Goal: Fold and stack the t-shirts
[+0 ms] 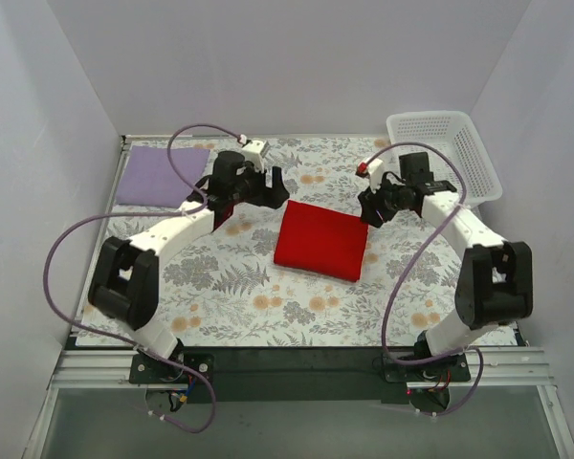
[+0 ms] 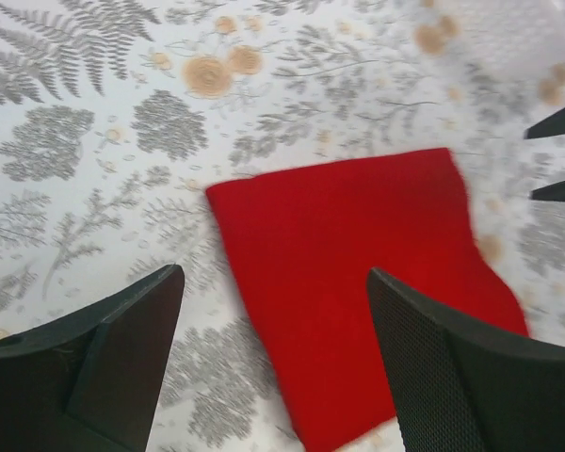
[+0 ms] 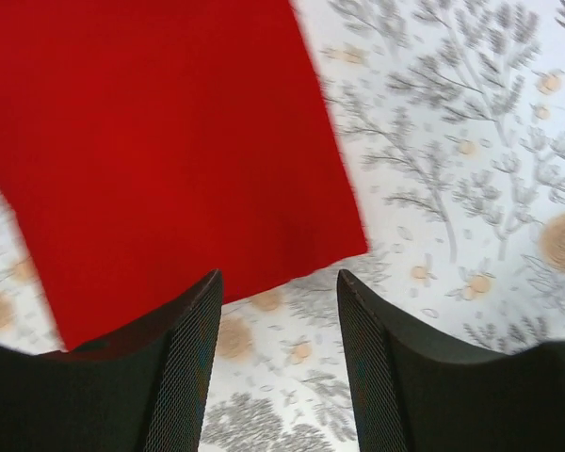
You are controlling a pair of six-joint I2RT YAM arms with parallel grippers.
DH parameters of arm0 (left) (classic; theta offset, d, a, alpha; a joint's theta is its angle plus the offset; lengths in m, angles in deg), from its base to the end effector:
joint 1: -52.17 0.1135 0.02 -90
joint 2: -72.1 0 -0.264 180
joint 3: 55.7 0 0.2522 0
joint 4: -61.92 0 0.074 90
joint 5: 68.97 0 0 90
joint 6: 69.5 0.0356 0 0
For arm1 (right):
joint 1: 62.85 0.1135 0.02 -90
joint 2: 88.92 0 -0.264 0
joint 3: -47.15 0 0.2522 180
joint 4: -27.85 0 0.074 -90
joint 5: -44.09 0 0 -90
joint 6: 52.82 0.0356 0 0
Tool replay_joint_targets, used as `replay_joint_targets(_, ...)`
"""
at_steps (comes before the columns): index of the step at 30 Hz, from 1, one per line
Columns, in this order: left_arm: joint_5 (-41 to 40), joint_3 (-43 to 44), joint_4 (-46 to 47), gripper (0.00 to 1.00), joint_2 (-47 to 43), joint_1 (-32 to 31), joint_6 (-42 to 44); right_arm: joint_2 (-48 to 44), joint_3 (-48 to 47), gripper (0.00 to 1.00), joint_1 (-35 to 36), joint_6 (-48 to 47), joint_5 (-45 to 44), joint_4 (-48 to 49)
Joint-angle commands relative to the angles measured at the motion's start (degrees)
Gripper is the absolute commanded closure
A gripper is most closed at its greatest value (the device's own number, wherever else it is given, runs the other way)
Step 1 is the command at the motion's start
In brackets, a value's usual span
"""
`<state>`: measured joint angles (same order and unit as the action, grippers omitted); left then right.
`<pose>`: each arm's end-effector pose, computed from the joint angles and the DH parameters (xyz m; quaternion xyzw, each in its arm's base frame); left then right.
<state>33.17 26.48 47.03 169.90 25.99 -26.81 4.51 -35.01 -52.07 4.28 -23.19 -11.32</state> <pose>0.3489 -0.1799 0.2519 -0.1067 0.8584 -0.3687 0.3404 0.3424 0.0792 0.2454 -0.4051 0.8316 0.1183 0.3612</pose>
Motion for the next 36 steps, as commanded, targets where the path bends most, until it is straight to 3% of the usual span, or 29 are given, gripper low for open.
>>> replay_joint_targets(1,11.48,-7.32,-4.85,0.22,-6.74,0.77,-7.08,-9.11,6.33,0.42,-2.69,-5.14,24.52,-1.13)
replay_joint_targets(4,18.17,-14.00,-4.59,0.23,-9.20,0.69,-12.10,-12.74,12.75,0.42,-3.66,-6.12,29.47,-1.31)
replay_joint_targets(11,15.28,-16.40,-5.64,0.24,-6.49,0.69,-14.65,-16.08,18.92,0.42,-8.23,-6.56,32.91,-1.14)
replay_joint_targets(20,16.15,-6.65,-8.80,0.25,8.62,0.77,-18.26,-15.29,19.88,0.43,-11.84,-6.56,35.29,-0.96)
replay_joint_targets(29,20.64,6.27,-19.25,0.29,20.93,0.60,-17.91,-15.73,19.80,0.44,-13.33,-6.91,36.60,-1.22)
replay_joint_targets(36,15.11,11.28,-27.26,0.33,25.95,-0.02,-18.87,-15.47,19.71,0.44,-13.86,-7.08,37.31,-1.48)
